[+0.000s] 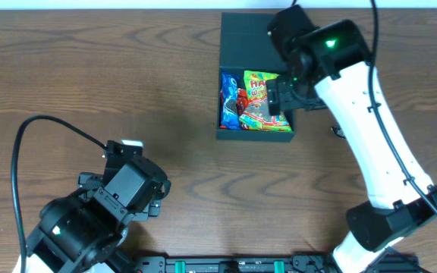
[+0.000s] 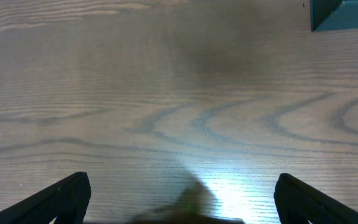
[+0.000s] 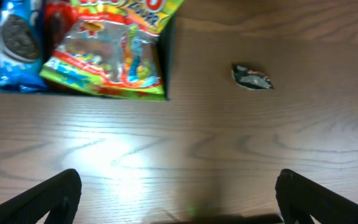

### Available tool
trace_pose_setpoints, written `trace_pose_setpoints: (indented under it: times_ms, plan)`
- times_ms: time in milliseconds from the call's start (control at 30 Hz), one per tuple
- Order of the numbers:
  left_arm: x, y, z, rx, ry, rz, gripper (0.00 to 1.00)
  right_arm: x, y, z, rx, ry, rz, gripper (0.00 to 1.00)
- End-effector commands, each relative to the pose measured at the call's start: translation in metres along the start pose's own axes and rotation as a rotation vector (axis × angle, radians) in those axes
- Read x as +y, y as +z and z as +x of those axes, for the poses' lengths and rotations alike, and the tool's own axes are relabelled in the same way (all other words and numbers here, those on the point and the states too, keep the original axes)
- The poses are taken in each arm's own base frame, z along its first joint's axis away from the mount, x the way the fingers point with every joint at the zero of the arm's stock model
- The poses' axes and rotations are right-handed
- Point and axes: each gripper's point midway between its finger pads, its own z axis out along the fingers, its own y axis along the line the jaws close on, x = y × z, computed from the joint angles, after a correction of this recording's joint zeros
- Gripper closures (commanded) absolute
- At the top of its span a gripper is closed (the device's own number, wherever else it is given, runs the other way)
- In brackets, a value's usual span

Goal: Pack container
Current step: 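Move the right gripper over to the black Mars bar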

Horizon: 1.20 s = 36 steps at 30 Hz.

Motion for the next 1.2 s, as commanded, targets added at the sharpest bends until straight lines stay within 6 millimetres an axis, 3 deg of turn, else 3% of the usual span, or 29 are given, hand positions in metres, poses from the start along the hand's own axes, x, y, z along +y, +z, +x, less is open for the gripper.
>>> trace_pose_setpoints:
  times_ms: [0, 200, 333, 500, 600, 800, 933, 1033, 1167]
  plan:
    - [0.001, -0.001, -0.001, -0.005, -0.01, -0.005, 0.05, -0.019, 0.0, 0.006, 0.02, -0.015, -0.019, 0.01]
    - [0.001, -0.001, -0.001, -0.006, -0.01, -0.005, 0.05, -0.058, 0.022, 0.032, 0.067, 0.117, -0.03, 0.01]
    - [0.001, -0.001, -0.002, -0.006, -0.01, -0.005, 0.05, -0.082, 0.052, 0.049, 0.073, 0.205, -0.04, 0.01]
    - [0.001, -0.001, -0.002, -0.007, -0.01, -0.004, 0.05, -0.067, 0.084, 0.068, 0.15, -0.133, -0.242, 0.01]
    - [0.0, -0.001, -0.003, -0.011, -0.013, -0.002, 0.05, -0.072, 0.098, 0.054, 0.126, -0.171, -0.228, 0.01]
    - [-0.001, -0.001, -0.002, -0.008, -0.012, 0.004, 0.05, -0.117, 0.111, 0.014, 0.006, -0.159, 0.042, 0.01]
    - [-0.001, -0.001, -0.003, -0.009, -0.013, 0.004, 0.05, -0.111, 0.111, -0.01, -0.096, -0.299, 0.002, 0.01]
    - [-0.001, -0.001, -0.004, -0.014, -0.015, 0.007, 0.05, -0.102, 0.112, -0.004, -0.092, -0.391, -0.087, 0.01]
    - [-0.002, -0.001, -0.006, -0.021, -0.019, 0.011, 0.05, -0.125, 0.119, 0.0, -0.067, -0.259, -0.079, 0.01]
